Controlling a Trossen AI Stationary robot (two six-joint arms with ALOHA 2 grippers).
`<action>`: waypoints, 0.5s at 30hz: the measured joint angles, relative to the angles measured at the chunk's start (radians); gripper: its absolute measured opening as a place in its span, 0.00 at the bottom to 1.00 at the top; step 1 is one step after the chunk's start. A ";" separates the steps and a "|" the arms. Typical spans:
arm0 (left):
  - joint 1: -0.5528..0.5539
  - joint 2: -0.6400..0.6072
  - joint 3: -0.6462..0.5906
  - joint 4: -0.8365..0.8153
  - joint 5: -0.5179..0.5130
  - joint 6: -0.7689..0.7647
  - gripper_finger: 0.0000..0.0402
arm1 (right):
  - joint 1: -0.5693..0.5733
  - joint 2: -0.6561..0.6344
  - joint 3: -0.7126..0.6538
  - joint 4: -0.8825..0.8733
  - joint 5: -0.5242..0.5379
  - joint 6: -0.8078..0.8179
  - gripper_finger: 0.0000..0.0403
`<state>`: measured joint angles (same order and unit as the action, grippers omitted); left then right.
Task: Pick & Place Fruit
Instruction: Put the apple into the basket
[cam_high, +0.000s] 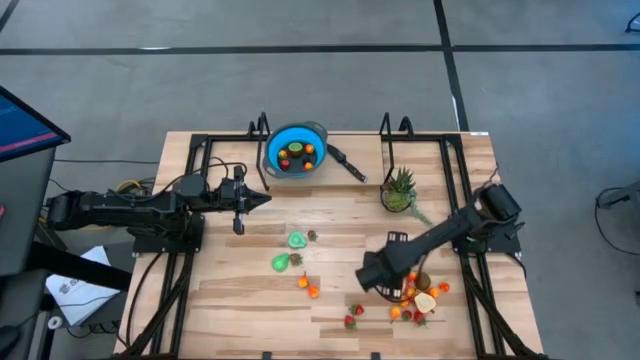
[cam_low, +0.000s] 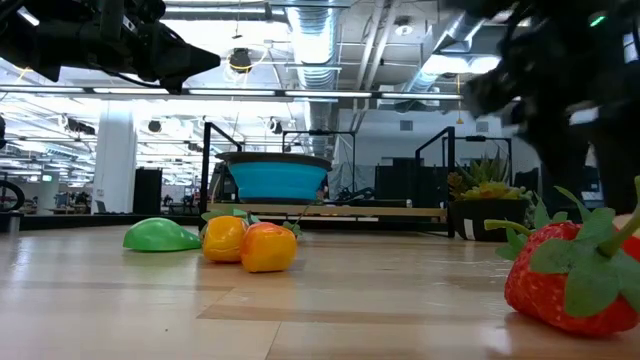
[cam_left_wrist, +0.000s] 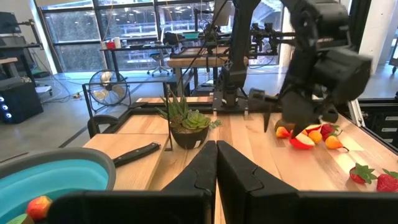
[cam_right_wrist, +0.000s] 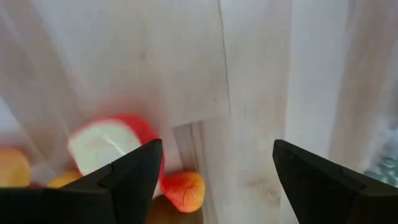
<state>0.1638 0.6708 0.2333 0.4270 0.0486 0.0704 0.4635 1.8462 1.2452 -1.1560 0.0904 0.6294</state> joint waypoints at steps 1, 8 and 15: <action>0.000 0.000 0.000 0.000 0.000 0.000 0.01 | 0.017 -0.013 -0.001 0.000 0.021 0.016 0.75; 0.000 0.000 0.000 0.005 0.000 0.000 0.01 | 0.080 -0.146 -0.001 0.008 0.135 0.168 0.75; 0.000 0.000 0.000 0.009 0.000 -0.005 0.01 | 0.126 -0.206 -0.001 0.022 0.192 0.386 0.75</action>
<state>0.1638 0.6708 0.2333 0.4362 0.0486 0.0654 0.5890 1.6405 1.2446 -1.1336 0.2821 1.0157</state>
